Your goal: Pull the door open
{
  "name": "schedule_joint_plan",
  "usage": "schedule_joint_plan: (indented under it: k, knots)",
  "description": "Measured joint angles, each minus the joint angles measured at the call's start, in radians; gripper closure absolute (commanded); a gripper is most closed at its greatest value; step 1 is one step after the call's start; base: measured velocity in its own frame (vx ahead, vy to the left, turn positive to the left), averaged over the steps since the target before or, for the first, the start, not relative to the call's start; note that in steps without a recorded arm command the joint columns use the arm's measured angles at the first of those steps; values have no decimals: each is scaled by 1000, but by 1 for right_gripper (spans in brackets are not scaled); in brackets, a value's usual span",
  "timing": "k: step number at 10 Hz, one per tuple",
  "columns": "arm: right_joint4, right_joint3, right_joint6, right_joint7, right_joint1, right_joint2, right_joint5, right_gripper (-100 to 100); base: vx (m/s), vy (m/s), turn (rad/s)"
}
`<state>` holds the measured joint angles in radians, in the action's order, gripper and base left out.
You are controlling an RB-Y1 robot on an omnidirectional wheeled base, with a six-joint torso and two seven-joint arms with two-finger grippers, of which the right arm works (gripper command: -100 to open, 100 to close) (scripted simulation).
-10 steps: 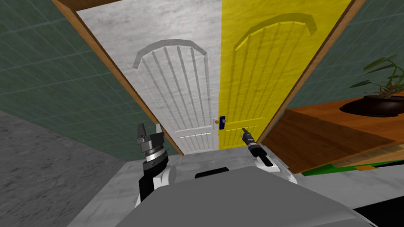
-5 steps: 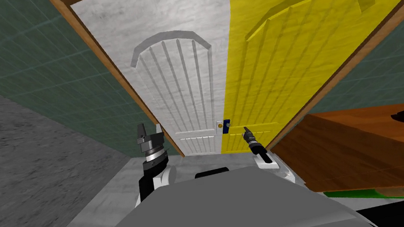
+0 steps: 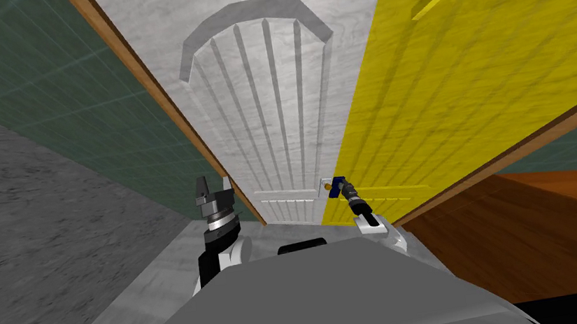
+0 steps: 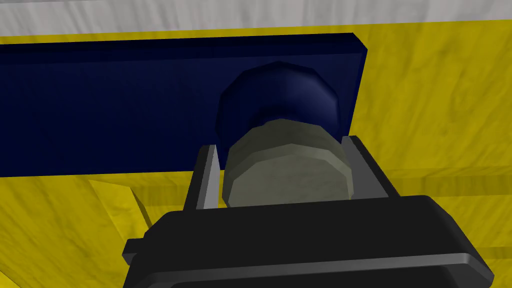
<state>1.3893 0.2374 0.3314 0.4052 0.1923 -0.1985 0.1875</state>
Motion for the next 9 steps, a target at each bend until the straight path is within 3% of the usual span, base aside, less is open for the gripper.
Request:
schedule_joint_plan:
  k: [4, 7, 8, 9]
  knots:
    - [-4, -6, -2, 0, 4, 4, 1, 100, -15, -6, 9]
    - [-2, 15, -9, 3, 26, -11, -2, 100, -163, -79, -103]
    - [-13, 25, -8, 8, 33, -23, -5, -100, -227, -12, 1]
    - [-8, 24, -5, 12, 42, -25, -4, -100, -219, 77, 13]
